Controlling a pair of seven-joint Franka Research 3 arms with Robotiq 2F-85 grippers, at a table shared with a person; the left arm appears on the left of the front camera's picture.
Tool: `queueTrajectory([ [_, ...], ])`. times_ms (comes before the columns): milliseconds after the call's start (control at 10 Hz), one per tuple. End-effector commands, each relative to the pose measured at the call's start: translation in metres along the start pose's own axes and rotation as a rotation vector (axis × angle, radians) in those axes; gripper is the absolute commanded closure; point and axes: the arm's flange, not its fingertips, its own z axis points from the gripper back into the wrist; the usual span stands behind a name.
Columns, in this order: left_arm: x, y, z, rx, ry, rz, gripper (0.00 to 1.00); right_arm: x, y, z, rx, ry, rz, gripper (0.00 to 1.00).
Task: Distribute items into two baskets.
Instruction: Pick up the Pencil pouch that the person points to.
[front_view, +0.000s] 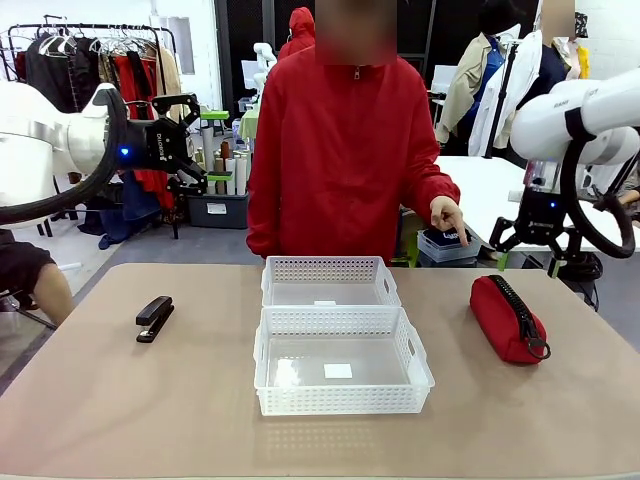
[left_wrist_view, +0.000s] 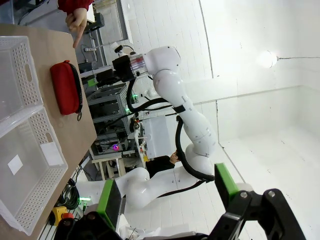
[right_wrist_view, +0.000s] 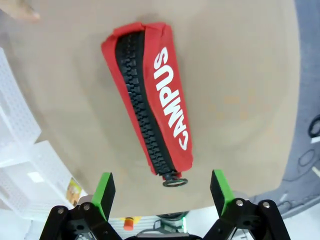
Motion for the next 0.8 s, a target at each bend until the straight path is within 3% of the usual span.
queueTrajectory([
  [0, 0.0, -0.003, 0.001, -0.005, -0.003, 0.003, 0.0, 0.005, -0.005, -0.017, -0.068, -0.037, 0.054, 0.0],
  [400, 0.0, -0.003, 0.001, -0.005, -0.003, 0.003, 0.0, 0.032, 0.006, -0.046, -0.139, -0.023, 0.116, 0.0],
  [700, 0.0, -0.003, 0.001, -0.005, -0.003, 0.003, 0.0, 0.038, 0.02, -0.06, -0.113, -0.023, 0.14, 0.0],
])
